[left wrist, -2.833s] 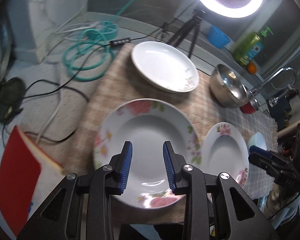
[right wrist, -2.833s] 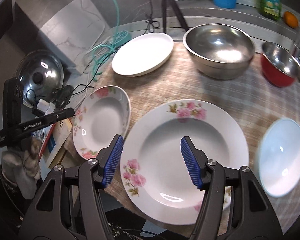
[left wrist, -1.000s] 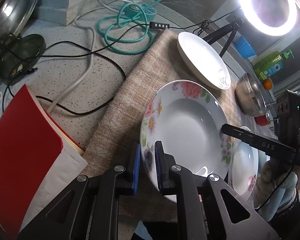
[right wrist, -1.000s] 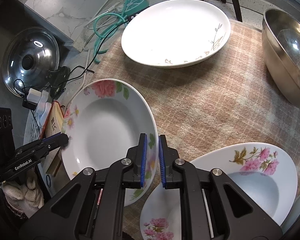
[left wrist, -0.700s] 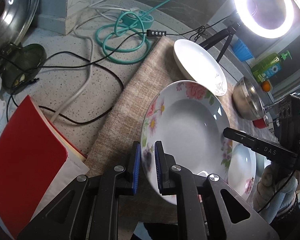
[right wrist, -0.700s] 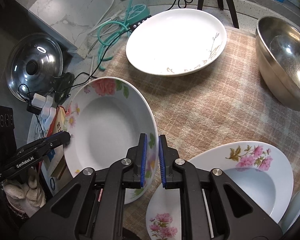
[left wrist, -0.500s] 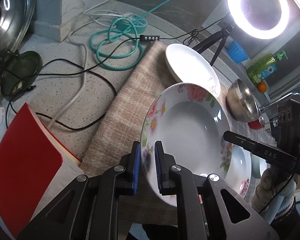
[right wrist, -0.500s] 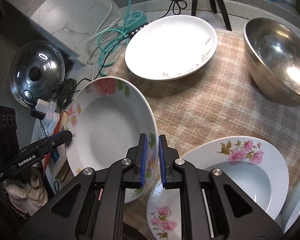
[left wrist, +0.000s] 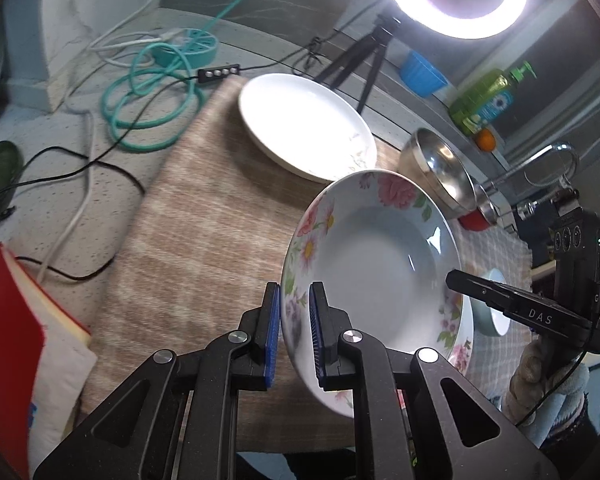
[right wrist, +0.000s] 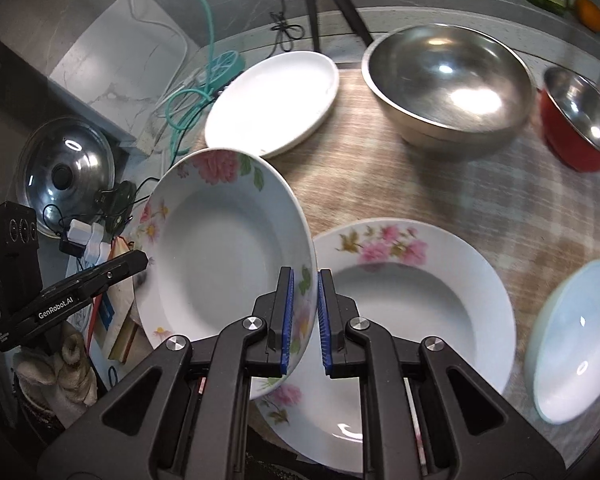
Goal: Organize plates and bowls
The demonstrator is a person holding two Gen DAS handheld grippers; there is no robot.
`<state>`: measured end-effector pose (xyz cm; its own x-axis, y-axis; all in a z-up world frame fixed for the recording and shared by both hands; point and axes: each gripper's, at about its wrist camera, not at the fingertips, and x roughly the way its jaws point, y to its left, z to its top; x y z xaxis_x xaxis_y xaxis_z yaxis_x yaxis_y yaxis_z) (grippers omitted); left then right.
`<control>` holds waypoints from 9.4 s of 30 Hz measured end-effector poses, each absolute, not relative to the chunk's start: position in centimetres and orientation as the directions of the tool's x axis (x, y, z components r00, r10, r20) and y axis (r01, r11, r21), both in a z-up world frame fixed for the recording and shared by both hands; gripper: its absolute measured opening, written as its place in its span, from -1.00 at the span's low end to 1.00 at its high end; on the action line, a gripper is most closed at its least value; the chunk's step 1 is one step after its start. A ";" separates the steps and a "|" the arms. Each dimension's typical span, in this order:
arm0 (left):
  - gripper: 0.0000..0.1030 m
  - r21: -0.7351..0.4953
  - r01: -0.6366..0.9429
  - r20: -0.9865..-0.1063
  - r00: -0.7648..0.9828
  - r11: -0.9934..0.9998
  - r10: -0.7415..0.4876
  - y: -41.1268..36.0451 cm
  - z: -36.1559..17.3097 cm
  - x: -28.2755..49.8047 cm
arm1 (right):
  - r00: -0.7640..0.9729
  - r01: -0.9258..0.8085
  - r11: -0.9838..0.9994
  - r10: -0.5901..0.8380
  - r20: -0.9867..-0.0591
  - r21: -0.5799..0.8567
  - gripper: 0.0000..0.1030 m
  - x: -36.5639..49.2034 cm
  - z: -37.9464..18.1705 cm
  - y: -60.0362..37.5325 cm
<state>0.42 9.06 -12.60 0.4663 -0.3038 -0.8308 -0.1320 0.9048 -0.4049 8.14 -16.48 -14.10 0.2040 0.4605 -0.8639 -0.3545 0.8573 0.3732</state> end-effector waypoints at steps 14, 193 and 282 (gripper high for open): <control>-0.76 -0.396 0.013 -0.852 0.368 0.918 -0.372 2.9 -14.0 2.0 | 0.221 -0.194 0.904 0.418 -0.881 0.380 -0.77 5.7 -16.0 -23.9; -0.72 -0.258 -0.083 -0.834 0.523 0.963 -0.178 12.0 -11.1 8.9 | 0.186 -0.462 0.811 0.484 -0.855 0.359 -0.72 13.4 -12.9 -11.8; -0.69 -0.310 0.081 -0.872 0.373 0.947 -0.318 -2.3 -13.2 3.8 | 0.255 -0.306 0.899 0.394 -0.883 0.313 -0.22 8.1 -12.8 -27.4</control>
